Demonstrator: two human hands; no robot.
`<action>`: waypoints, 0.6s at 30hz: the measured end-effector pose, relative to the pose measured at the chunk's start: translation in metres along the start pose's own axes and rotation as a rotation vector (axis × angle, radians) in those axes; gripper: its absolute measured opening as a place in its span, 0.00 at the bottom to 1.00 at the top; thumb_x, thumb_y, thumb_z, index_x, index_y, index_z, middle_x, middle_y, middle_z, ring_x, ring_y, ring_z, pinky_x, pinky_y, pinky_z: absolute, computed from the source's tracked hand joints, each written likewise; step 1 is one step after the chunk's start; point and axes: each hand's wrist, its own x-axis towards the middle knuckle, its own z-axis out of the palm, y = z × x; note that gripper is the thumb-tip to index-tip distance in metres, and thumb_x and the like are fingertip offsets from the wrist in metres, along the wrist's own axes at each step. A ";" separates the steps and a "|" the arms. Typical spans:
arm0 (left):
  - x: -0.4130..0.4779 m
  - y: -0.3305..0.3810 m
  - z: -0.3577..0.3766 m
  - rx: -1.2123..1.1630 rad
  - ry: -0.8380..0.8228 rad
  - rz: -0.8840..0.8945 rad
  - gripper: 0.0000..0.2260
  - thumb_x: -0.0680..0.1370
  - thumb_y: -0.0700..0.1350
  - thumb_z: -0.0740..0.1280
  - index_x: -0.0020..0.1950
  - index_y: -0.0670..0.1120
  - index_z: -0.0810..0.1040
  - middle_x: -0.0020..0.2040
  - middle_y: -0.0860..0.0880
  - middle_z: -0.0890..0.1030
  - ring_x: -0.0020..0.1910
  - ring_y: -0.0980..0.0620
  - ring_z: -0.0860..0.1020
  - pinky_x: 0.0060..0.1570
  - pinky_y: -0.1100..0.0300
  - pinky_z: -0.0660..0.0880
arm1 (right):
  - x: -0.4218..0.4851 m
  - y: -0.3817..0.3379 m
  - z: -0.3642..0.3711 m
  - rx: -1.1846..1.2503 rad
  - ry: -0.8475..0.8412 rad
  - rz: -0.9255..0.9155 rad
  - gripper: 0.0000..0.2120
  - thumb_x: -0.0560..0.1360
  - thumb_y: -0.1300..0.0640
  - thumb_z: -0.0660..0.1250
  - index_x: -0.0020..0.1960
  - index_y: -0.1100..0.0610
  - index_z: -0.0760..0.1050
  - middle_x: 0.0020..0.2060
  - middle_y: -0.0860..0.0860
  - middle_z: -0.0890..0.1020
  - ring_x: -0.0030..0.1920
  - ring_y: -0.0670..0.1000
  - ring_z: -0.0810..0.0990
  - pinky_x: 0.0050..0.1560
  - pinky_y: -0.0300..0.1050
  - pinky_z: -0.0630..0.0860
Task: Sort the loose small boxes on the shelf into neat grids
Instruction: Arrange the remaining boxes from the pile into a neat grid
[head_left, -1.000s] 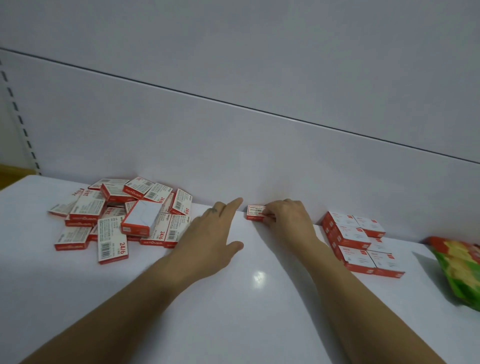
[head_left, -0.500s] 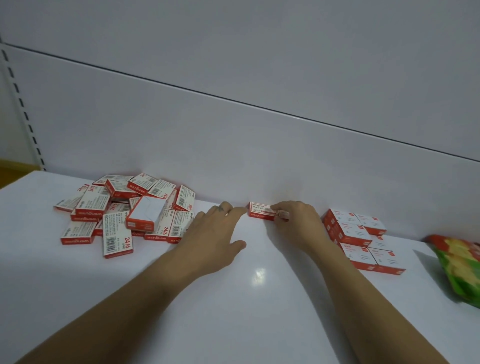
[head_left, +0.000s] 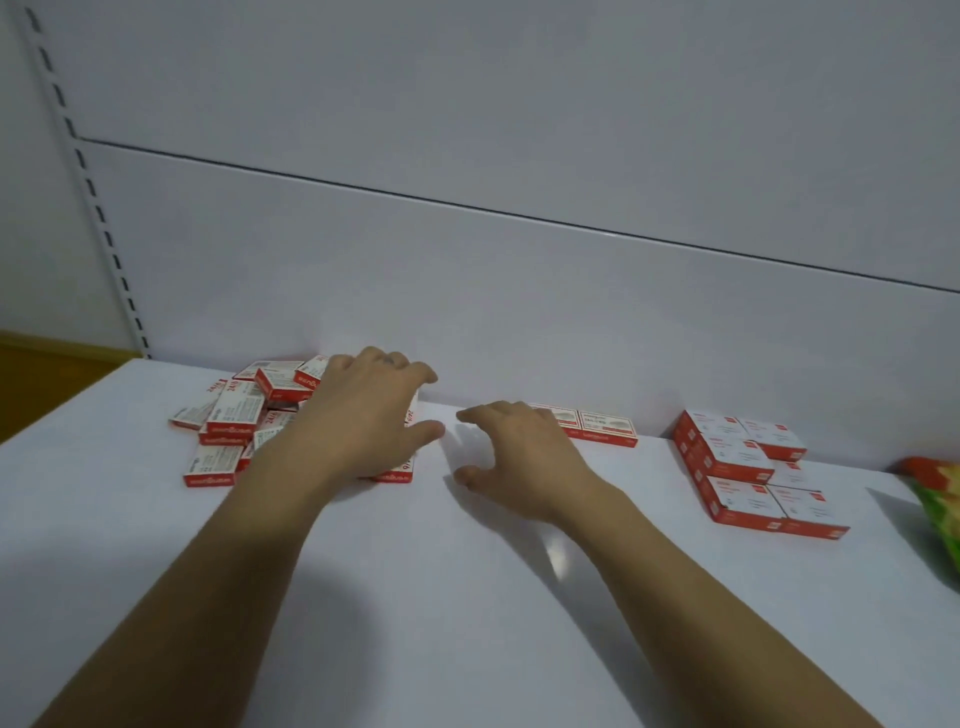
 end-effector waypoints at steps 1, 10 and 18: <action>-0.002 -0.007 -0.001 0.001 -0.009 -0.031 0.24 0.75 0.61 0.62 0.69 0.56 0.67 0.68 0.51 0.71 0.67 0.48 0.65 0.65 0.49 0.61 | 0.003 -0.006 0.004 -0.003 -0.017 -0.011 0.30 0.73 0.43 0.66 0.72 0.49 0.64 0.68 0.49 0.72 0.67 0.53 0.68 0.68 0.49 0.60; -0.013 -0.043 -0.015 -0.137 -0.056 -0.197 0.22 0.75 0.53 0.66 0.69 0.58 0.67 0.65 0.52 0.73 0.64 0.50 0.68 0.66 0.46 0.65 | 0.030 -0.039 0.025 0.063 -0.075 -0.025 0.37 0.65 0.29 0.66 0.68 0.48 0.67 0.62 0.49 0.76 0.61 0.53 0.71 0.61 0.51 0.66; -0.012 -0.031 -0.013 -0.170 -0.065 -0.148 0.23 0.75 0.52 0.67 0.69 0.58 0.67 0.65 0.52 0.73 0.65 0.51 0.67 0.65 0.50 0.63 | 0.034 -0.032 0.022 0.273 -0.042 0.020 0.28 0.64 0.39 0.75 0.59 0.47 0.73 0.54 0.48 0.79 0.53 0.51 0.76 0.54 0.49 0.73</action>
